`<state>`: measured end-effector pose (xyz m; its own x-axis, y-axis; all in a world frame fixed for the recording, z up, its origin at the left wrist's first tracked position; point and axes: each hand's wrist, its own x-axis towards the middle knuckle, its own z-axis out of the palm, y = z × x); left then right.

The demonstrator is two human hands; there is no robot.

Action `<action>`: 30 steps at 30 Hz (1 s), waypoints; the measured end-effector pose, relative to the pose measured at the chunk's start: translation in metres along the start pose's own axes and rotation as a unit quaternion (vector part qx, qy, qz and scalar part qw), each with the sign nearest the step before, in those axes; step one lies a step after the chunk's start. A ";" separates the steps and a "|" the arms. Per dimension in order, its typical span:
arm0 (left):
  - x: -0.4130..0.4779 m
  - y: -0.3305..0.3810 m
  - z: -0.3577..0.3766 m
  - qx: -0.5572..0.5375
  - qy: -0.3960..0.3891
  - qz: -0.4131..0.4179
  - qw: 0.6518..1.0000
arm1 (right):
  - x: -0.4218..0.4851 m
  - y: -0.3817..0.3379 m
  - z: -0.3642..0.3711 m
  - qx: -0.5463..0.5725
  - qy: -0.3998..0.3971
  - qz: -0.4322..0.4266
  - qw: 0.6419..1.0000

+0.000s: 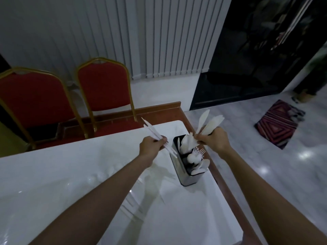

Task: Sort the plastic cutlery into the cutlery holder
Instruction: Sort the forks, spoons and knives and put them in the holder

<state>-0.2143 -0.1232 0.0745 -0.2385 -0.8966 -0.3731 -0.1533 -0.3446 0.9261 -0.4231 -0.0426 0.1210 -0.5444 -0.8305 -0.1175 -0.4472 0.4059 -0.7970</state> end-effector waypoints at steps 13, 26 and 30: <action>0.010 -0.022 0.053 0.178 0.058 0.109 0.976 | 0.039 0.042 0.033 -0.094 -0.041 -0.062 0.993; 0.018 -0.025 0.081 0.326 0.015 0.153 0.933 | 0.049 0.051 0.027 -0.142 -0.121 -0.147 0.971; 0.019 -0.022 0.077 0.336 -0.026 0.162 0.927 | 0.056 0.049 0.034 -0.154 -0.118 -0.112 0.975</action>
<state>-0.2896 -0.1111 0.0427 -0.4204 -0.9019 -0.0995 -0.6241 0.2078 0.7532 -0.4511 -0.0829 0.0553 -0.2464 -0.9613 -0.1228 -0.7473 0.2692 -0.6076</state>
